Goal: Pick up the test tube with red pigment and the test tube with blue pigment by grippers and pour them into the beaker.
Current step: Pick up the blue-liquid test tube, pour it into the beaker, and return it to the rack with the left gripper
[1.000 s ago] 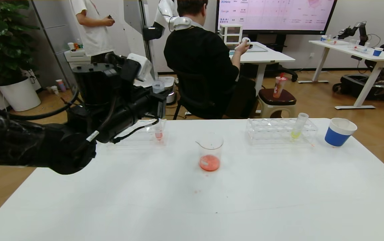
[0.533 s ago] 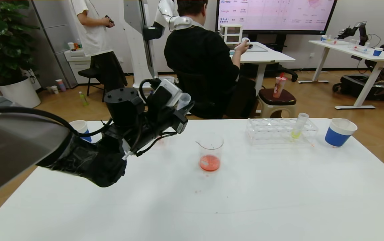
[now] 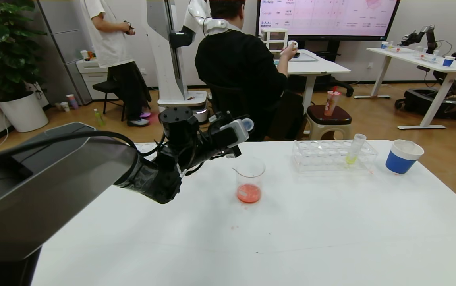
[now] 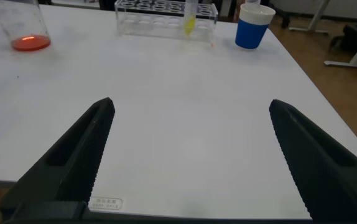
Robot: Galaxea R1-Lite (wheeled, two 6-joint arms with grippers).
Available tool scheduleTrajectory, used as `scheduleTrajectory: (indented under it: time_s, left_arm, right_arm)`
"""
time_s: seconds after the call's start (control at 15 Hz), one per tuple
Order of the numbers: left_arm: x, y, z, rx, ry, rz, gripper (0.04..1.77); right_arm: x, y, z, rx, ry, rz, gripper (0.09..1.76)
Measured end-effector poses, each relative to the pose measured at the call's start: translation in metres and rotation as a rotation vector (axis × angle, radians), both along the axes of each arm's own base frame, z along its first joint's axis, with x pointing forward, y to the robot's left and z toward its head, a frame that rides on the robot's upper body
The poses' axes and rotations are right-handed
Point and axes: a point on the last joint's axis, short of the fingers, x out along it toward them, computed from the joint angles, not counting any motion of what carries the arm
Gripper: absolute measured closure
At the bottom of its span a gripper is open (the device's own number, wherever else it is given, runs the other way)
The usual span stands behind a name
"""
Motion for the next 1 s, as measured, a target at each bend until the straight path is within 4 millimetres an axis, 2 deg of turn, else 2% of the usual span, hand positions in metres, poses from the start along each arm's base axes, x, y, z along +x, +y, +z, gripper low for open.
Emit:
scheduleTrajectory:
  time_s: [0.27,0.73,1.0]
  left_arm:
    - [0.004,-0.002,-0.009,0.155,-0.149,-0.077,1.31]
    - [0.017,0.004,-0.005,0.288,-0.342,-0.171,1.31]
    - [0.024,0.006,-0.014,0.322,-0.394,-0.186,1.31]
  right_arm:
    - [0.000,0.000,0.000,0.000,0.000,0.000,0.11]
    - [0.000,0.000,0.000,0.000,0.000,-0.001,0.11]
    - [0.000,0.000,0.000,0.000,0.000,-0.001,0.11]
